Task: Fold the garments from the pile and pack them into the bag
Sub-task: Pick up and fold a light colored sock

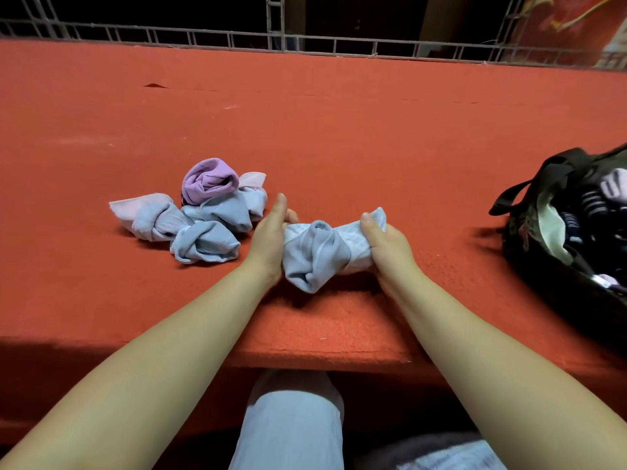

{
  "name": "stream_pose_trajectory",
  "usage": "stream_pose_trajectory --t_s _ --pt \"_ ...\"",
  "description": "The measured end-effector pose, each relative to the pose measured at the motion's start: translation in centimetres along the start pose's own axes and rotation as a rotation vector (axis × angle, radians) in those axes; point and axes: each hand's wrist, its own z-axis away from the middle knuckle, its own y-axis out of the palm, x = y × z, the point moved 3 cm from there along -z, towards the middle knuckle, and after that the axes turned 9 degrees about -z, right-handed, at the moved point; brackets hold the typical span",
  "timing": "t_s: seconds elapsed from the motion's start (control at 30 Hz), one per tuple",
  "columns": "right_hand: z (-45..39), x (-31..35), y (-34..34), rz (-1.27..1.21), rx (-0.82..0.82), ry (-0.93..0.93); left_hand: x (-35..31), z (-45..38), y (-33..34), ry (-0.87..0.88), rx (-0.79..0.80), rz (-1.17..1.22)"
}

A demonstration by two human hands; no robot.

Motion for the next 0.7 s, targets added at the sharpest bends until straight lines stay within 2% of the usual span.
stream_pose_trajectory --t_s 0.07,0.13,0.23,0.3,0.37,0.43,0.5,0.53,0.7 --pt "-0.7 0.4 -0.8 -0.025 -0.109 -0.026 -0.6 -0.8 -0.9 0.043 -0.147 -0.058" --pt "-1.1 0.7 -1.4 -0.044 -0.190 -0.032 -1.1 -1.4 -1.0 0.071 -0.203 -0.107" --pt "-0.9 1.1 -1.7 -0.081 -0.223 -0.030 -1.1 -1.6 -0.2 0.081 -0.135 -0.261" --pt "-0.7 1.0 -1.8 -0.052 -0.250 -0.038 -1.4 -1.2 -0.4 0.162 -0.172 -0.421" --pt "-0.4 0.9 -2.0 -0.002 -0.282 -0.045 -1.9 -0.2 -0.6 0.253 -0.182 -0.438" --pt "-0.2 1.1 -1.9 -0.012 -0.300 -0.051 -1.9 0.9 0.6 0.235 -0.018 -0.466" --pt "0.2 1.1 -1.0 -0.069 -0.235 -0.031 -1.4 2.0 2.2 0.093 0.178 -0.514" --pt "0.4 1.0 -0.3 -0.091 -0.181 -0.011 -1.0 2.2 2.7 0.035 0.216 -0.522" --pt "2.4 1.7 3.1 -0.335 0.126 0.137 -1.2 1.5 1.4 0.040 0.096 -0.430"
